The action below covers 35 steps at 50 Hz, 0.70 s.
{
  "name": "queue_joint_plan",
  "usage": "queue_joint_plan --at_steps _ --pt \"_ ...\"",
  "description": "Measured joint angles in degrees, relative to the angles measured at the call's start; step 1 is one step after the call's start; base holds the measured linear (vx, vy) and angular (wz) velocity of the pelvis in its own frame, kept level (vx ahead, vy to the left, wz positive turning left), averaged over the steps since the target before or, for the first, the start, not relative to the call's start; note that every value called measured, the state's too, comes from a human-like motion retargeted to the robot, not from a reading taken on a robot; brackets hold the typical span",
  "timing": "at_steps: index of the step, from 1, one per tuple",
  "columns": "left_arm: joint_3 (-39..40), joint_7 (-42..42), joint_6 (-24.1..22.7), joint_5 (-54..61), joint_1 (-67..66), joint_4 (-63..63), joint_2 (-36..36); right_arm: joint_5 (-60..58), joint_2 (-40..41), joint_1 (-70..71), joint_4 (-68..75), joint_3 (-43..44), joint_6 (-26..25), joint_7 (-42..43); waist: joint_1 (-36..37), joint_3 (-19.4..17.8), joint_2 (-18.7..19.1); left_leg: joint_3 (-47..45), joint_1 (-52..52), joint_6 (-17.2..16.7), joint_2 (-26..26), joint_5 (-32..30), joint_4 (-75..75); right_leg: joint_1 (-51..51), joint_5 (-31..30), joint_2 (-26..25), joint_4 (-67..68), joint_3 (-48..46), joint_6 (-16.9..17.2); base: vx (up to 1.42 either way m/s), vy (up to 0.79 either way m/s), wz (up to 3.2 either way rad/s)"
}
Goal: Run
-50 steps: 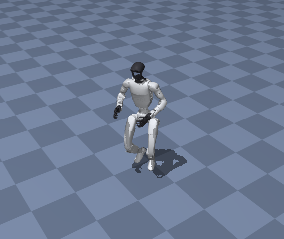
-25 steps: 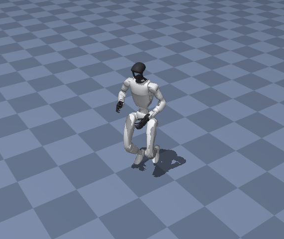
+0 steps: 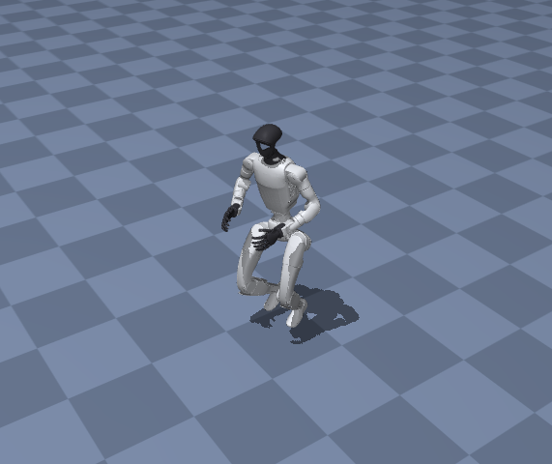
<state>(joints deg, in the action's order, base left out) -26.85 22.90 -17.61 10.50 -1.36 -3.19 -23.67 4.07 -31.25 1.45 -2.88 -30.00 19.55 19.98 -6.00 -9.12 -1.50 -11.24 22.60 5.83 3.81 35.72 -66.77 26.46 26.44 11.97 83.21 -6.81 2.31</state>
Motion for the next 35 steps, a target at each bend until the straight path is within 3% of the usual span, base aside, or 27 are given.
queue_joint_plan --at_steps 4,8,10,16,20,23,30,35 --pt "-0.4 1.1 -0.1 -4.3 5.7 0.9 -1.6 -3.1 0.0 -0.8 1.3 1.3 -0.8 0.4 -2.0 -1.8 -1.2 -0.2 -0.6 3.8 2.8 7.7 -1.9 4.5 0.4 3.5 10.3 2.2 -0.6 0.04 0.09 -0.1" --pt "-0.4 1.5 0.2 -5.1 8.9 1.1 -1.5 -4.5 0.1 -1.1 1.9 2.1 -1.2 0.2 -2.9 -2.4 -1.2 0.3 -1.6 4.1 3.8 8.4 -0.4 7.9 0.3 3.1 11.8 3.4 -1.3 0.09 0.04 -0.23" --pt "-0.3 1.2 0.3 -3.9 8.8 1.2 -0.6 -4.3 0.0 -1.4 1.7 2.0 -1.3 -0.1 -3.2 -1.9 -0.7 1.4 -2.5 2.8 4.0 6.1 1.8 8.2 -0.1 1.9 8.8 3.0 -1.5 0.11 -0.01 -0.3" --pt "-0.8 -1.3 -0.6 -0.8 4.6 0.7 1.8 -3.4 0.4 -2.4 0.9 0.8 -0.8 -1.3 -3.2 0.3 0.7 2.3 -2.6 -4.5 0.3 -12.8 2.5 5.6 -4.9 -3.8 -6.7 0.7 0.4 0.07 -0.06 -0.29" --pt "-1.3 -3.3 -0.5 1.0 2.2 -0.1 2.2 -3.4 0.6 -2.5 -0.8 0.7 -0.5 -1.1 -0.7 0.3 2.4 3.6 0.6 -5.0 -4.5 -17.8 -8.5 3.4 -7.2 -9.1 -13.5 -0.6 1.1 -0.01 -0.06 -0.59" --pt "-0.8 -4.1 0.1 2.3 0.4 -0.3 2.3 -4.0 0.1 -1.3 -3.8 1.8 0.1 0.3 1.6 -0.5 3.2 4.4 3.1 -2.8 -8.5 -17.4 -19.6 1.5 -3.6 -12.3 -14.6 -0.9 -0.6 -0.01 -0.06 -0.59" --pt "1.9 -3.3 1.2 1.9 -1.5 -1.5 2.3 -8.4 -1.0 5.1 -7.9 4.0 0.5 4.1 5.3 -4.0 3.4 7.5 10.0 1.9 -13.1 -12.3 -38.2 -0.7 13.3 -16.5 -11.5 0.0 -6.9 0.01 -0.05 -0.42" --pt "3.6 -3.1 1.1 0.9 -2.2 -1.8 2.3 -9.0 -0.3 7.9 -8.1 4.2 0.8 5.2 6.7 -5.3 2.7 7.2 12.9 2.8 -12.3 -10.2 -35.4 -2.8 14.8 -16.4 -12.6 0.5 -6.6 0.1 -0.01 -0.32"
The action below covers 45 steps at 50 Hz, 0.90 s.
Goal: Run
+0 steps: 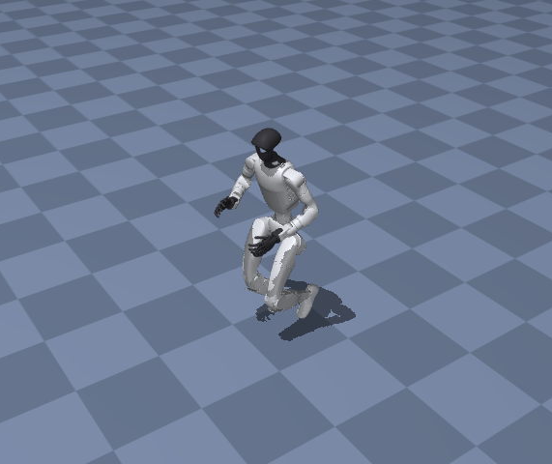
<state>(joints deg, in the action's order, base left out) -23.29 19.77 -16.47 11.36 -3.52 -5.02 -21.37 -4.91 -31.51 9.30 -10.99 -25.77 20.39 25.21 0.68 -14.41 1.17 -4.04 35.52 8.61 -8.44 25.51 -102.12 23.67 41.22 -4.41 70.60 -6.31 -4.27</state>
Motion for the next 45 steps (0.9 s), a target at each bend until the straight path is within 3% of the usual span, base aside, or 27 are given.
queue_joint_plan --at_steps 5,10,14,17,25,30,35,38,42,45 --pt "0.8 -0.4 -1.0 0.5 -1.3 2.8 -0.8 2.3 1.3 -2.1 0.3 -0.3 0.3 -1.2 1.1 1.7 -0.9 -2.3 -1.7 -1.7 2.4 0.4 11.4 -3.0 -5.3 2.3 -4.4 -0.5 2.6 0.15 0.02 -0.39" --pt "0.8 -0.8 -1.9 0.1 -1.4 5.4 -0.8 4.1 1.8 -5.4 2.1 -1.3 0.4 -4.1 0.3 3.2 -2.1 -4.1 -5.4 -4.4 6.9 -0.8 24.5 -3.6 -15.5 5.4 -4.6 -0.4 7.0 0.12 0.06 -0.31" --pt "0.2 -0.5 -2.1 -0.9 0.2 6.8 -0.6 3.5 1.5 -6.8 3.5 -1.8 0.4 -5.6 -1.5 3.7 -3.7 -4.6 -8.8 -5.3 11.6 -1.0 32.8 -2.4 -18.0 9.3 -0.7 0.0 8.5 0.07 0.08 -0.22" --pt "-0.1 -0.2 -2.4 -2.2 2.0 7.5 -0.7 2.6 1.4 -7.8 4.5 -2.1 0.2 -6.1 -2.9 3.4 -4.8 -4.3 -10.9 -4.3 14.8 2.0 35.2 -1.2 -16.7 12.3 4.6 0.3 8.1 0.03 0.08 -0.3" --pt "0.5 1.6 -3.1 -9.2 8.3 6.9 -1.3 -0.5 3.7 -6.8 6.6 -0.4 -0.5 -6.0 -4.6 -0.1 -7.4 -4.8 -12.8 2.7 19.3 17.2 31.7 3.2 -13.4 17.7 21.5 2.9 7.4 0.01 0.06 -0.37" --pt "1.7 3.5 -2.7 -8.0 7.5 6.2 0.1 2.3 4.7 -5.9 5.8 -0.3 -0.4 -6.0 -3.8 0.1 -7.3 -4.5 -14.3 1.9 19.7 14.8 34.7 3.7 -13.4 16.8 18.7 3.1 6.3 0.05 0.01 -0.31" --pt "2.3 3.1 -2.9 -5.0 2.9 6.4 1.0 5.7 4.8 -5.4 3.3 -1.8 0.2 -7.4 -2.7 2.0 -6.5 -4.2 -14.5 -4.1 17.3 1.1 37.5 1.4 -16.1 13.9 6.7 1.5 7.0 0.01 0.0 -0.03" --pt "2.0 1.8 -2.9 -4.1 1.1 6.0 0.7 6.4 4.6 -4.4 2.1 -2.7 0.6 -8.3 -1.3 2.8 -5.8 -3.5 -12.2 -6.2 15.3 -3.8 35.1 0.2 -17.7 11.3 1.0 1.0 7.9 0.0 0.0 0.0" --pt "1.5 0.6 -2.3 -2.4 -0.1 5.3 0.2 5.6 4.0 -1.8 -0.1 -2.9 1.1 -7.5 0.9 3.0 -4.8 -2.8 -9.2 -4.9 11.7 -2.9 28.1 -2.0 -16.0 7.8 -3.3 0.9 7.7 -0.02 -0.03 -0.2" --pt "1.6 0.8 -2.3 -2.1 -0.5 5.1 -0.1 4.1 3.5 0.8 -1.3 -2.2 1.3 -6.1 2.5 2.3 -4.4 -2.1 -7.0 -2.8 9.6 1.6 21.0 -3.4 -9.1 5.7 -3.4 1.2 5.7 -0.02 -0.02 -0.27"
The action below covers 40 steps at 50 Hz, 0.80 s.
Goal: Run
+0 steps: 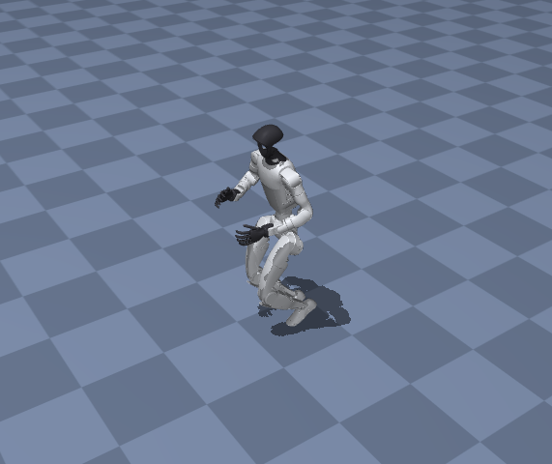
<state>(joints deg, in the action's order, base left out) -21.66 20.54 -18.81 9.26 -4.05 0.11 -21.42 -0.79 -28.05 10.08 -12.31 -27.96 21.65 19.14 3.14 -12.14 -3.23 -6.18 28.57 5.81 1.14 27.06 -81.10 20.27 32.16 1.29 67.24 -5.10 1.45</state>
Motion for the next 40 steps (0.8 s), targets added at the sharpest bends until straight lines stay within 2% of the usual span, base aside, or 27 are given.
queue_joint_plan --at_steps 2,5,8,12,18,20,22,25,27,30,35,38,40 --pt "0.6 0.5 -0.4 -0.5 0.3 -0.2 0.0 -1.5 -0.2 1.9 -0.2 0.9 -0.2 1.2 0.8 -1.1 0.3 0.2 1.5 1.1 -1.4 2.9 -3.6 -0.7 4.9 -1.1 0.3 0.0 -1.5 0.01 -0.01 -0.29" --pt "1.4 1.2 -1.1 -1.1 0.8 -0.9 0.4 -2.0 0.3 2.7 0.0 2.2 -0.1 2.8 1.5 -2.1 0.6 -0.2 2.4 1.5 -2.7 4.3 -3.9 -1.8 6.0 -1.9 -0.8 -0.3 -2.0 0.05 0.0 -0.27" --pt "1.5 1.2 -1.4 -0.1 -0.1 -1.2 1.0 -1.1 0.8 0.4 0.6 3.3 0.5 2.7 1.0 -1.3 0.4 -1.6 1.5 0.9 -2.0 3.7 1.2 -2.2 1.4 -0.6 -1.3 -0.7 -0.1 0.07 0.04 -0.22" --pt "0.7 2.3 -1.3 0.8 0.2 -0.6 1.8 -1.2 0.8 -4.0 1.3 4.3 1.1 2.5 -1.3 -0.5 -0.7 -3.3 -1.8 0.8 1.8 4.7 9.0 0.0 -3.7 3.8 5.5 -0.6 1.9 0.06 0.07 -0.15" --pt "2.2 7.4 -2.2 -5.7 8.4 3.0 0.5 -4.7 -0.1 -10.6 3.5 7.2 0.2 4.1 -5.8 -2.4 -2.8 -3.5 -6.3 6.5 7.9 17.4 10.9 6.1 -3.6 11.2 24.6 1.0 0.8 0.04 0.06 -0.16" --pt "3.2 10.0 -2.1 -8.2 12.8 4.6 0.4 -6.0 -0.6 -12.6 4.2 8.4 0.0 4.5 -7.1 -2.9 -3.0 -3.0 -7.7 7.1 9.2 18.3 13.1 8.9 -3.3 11.7 26.3 1.8 0.2 0.03 0.02 -0.02" --pt "4.0 11.3 -2.3 -8.7 14.9 6.9 0.9 -6.5 -1.3 -15.1 4.1 9.1 0.0 4.5 -8.5 -2.1 -2.4 -2.5 -9.4 5.5 8.9 15.4 15.9 10.9 -3.4 10.8 23.3 1.3 -0.1 0.06 0.0 0.07" --pt "4.3 12.0 -3.7 -8.0 15.3 9.9 1.9 -7.2 -1.9 -18.3 4.0 9.2 0.0 4.4 -10.4 -0.2 -0.8 -1.7 -10.5 0.3 6.7 5.7 17.8 12.2 -4.9 7.7 13.3 -0.4 0.8 0.05 -0.04 0.19" --pt "3.4 11.3 -4.7 -7.3 14.5 10.6 2.2 -7.2 -1.9 -19.4 4.2 9.0 -0.5 3.8 -10.4 0.6 0.6 -0.7 -9.1 -2.5 3.9 -0.8 14.1 11.7 -6.9 4.1 6.1 -1.2 1.8 0.01 -0.06 0.15" --pt "1.6 9.1 -4.7 -5.8 13.3 10.6 2.3 -7.5 -1.9 -18.9 3.9 8.5 -1.2 3.6 -8.7 0.5 2.8 0.1 -6.7 -3.3 -1.6 -6.4 2.9 9.2 -6.9 -0.2 0.4 -2.7 1.1 -0.01 -0.06 0.01" --pt "0.5 6.2 -3.0 -5.4 9.8 7.9 2.0 -10.6 -1.4 -11.0 3.3 8.0 -2.2 4.8 -3.5 -2.6 3.7 0.3 -2.3 0.6 -9.7 -4.9 -15.1 4.5 5.5 -2.9 2.5 -3.9 -5.0 0.02 -0.05 -0.16" --pt "1.3 3.7 -2.2 -4.0 6.5 6.1 1.6 -9.1 0.5 -5.3 3.4 7.7 -1.9 5.2 -0.3 -4.0 3.5 -0.1 -0.1 1.9 -10.2 -1.9 -13.7 1.1 5.5 -3.1 0.3 -3.7 -4.9 0.08 0.0 -0.23" --pt "1.8 2.5 -2.2 -2.8 3.4 6.1 1.0 -7.1 1.7 -4.1 2.3 7.6 -1.3 5.0 1.2 -3.6 2.9 -1.0 0.5 1.5 -8.6 -1.0 -8.6 -0.8 2.3 -2.3 -1.7 -3.4 -3.0 0.1 0.05 -0.19"
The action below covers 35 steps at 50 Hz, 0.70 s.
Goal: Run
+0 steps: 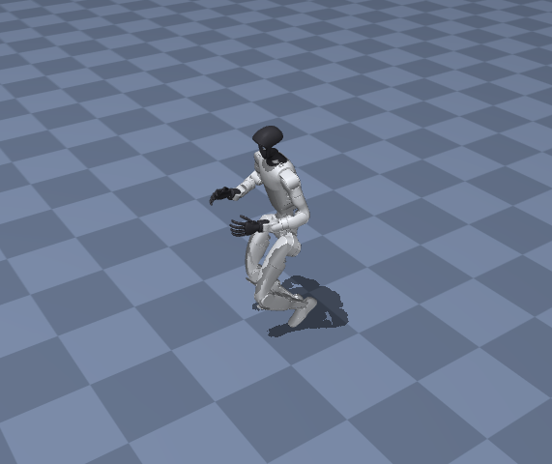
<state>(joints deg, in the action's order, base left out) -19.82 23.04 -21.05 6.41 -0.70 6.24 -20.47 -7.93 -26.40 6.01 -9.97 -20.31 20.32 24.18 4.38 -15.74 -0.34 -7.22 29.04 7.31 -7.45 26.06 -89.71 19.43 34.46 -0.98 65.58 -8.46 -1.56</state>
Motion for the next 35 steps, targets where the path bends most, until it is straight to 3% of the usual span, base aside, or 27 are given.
queue_joint_plan --at_steps 4,7,10,14,17,22,25,27,32,35 --pt "0.2 -0.4 -0.6 0.7 -4.9 1.1 -0.8 2.1 0.9 -0.9 -2.5 -0.4 1.3 -0.6 0.2 1.7 -2.1 -2.2 -0.8 -2.5 6.3 -0.7 14.8 -0.6 -9.6 3.6 0.9 1.7 5.0 0.09 0.08 -0.04" --pt "-0.6 0.7 -0.2 0.7 -5.9 1.8 -0.9 1.4 0.3 -1.9 -3.6 -0.7 2.0 -0.7 -1.7 2.4 -4.1 -3.4 -2.7 -2.8 11.5 -1.0 23.3 0.4 -12.9 8.0 6.6 2.8 6.4 0.06 0.08 0.14" --pt "-1.7 2.2 -0.2 -0.7 -4.3 2.4 -1.5 -0.3 -0.3 -3.4 -3.8 -1.0 1.9 -0.4 -4.0 2.2 -5.8 -3.4 -4.9 -0.5 15.5 4.2 24.4 1.6 -11.9 12.1 16.1 3.8 5.7 0.05 0.07 0.03" --pt "-2.3 4.9 -0.4 -5.9 2.9 2.8 -3.5 -4.1 -1.4 -6.3 -1.3 -0.5 0.2 0.5 -7.0 0.3 -7.5 -3.1 -7.2 5.3 18.8 16.3 21.5 5.4 -9.5 16.2 29.1 5.7 4.2 0.05 0.06 -0.11" --pt "-1.7 7.0 0.0 -7.3 8.6 2.7 -3.3 -4.9 -2.5 -9.0 1.0 0.1 -0.4 0.2 -8.9 -0.3 -7.5 -2.4 -9.8 6.0 19.8 17.5 24.2 9.2 -8.5 16.2 30.3 6.7 3.3 0.06 0.03 -0.1" --pt "-1.1 6.5 -0.9 -3.4 7.9 4.0 -1.0 -2.7 -3.8 -14.8 1.9 0.3 -0.6 -1.8 -11.3 2.8 -5.5 -1.1 -13.0 -0.7 17.4 3.9 29.4 10.3 -10.7 11.7 15.1 4.6 4.7 0.06 -0.04 0.12" --pt "-2.2 4.2 -1.1 -1.1 6.0 3.3 -0.6 -1.2 -3.4 -15.2 3.0 -0.3 -1.4 -3.4 -10.0 3.8 -3.7 -0.5 -10.9 -2.9 13.7 -2.5 23.4 8.1 -12.4 7.4 6.2 3.7 5.9 -0.01 -0.06 0.08" --pt "-2.7 2.4 -0.4 0.4 4.7 2.5 -0.6 -0.8 -3.0 -13.2 3.2 -0.8 -2.0 -3.6 -8.1 3.5 -2.8 -0.8 -9.0 -1.8 10.3 -3.0 16.1 6.0 -10.5 5.3 4.0 2.9 4.9 -0.04 -0.06 -0.05" --pt "-0.8 -0.1 1.5 2.1 0.7 -0.1 -0.2 -1.0 -1.3 -2.9 3.8 -1.5 -3.1 -2.8 -2.4 0.6 -1.7 -1.8 -2.6 2.7 2.8 1.3 0.8 1.7 1.1 2.1 3.5 2.2 0.2 -0.03 -0.06 -0.15" --pt "1.9 -1.0 2.0 2.4 -2.1 -0.8 -0.5 0.3 0.3 3.0 3.4 -1.7 -2.7 -1.9 0.0 -0.5 -1.6 -1.8 0.7 3.2 1.6 3.1 1.7 -0.1 1.8 1.2 1.5 2.3 0.0 0.0 0.0 0.0"
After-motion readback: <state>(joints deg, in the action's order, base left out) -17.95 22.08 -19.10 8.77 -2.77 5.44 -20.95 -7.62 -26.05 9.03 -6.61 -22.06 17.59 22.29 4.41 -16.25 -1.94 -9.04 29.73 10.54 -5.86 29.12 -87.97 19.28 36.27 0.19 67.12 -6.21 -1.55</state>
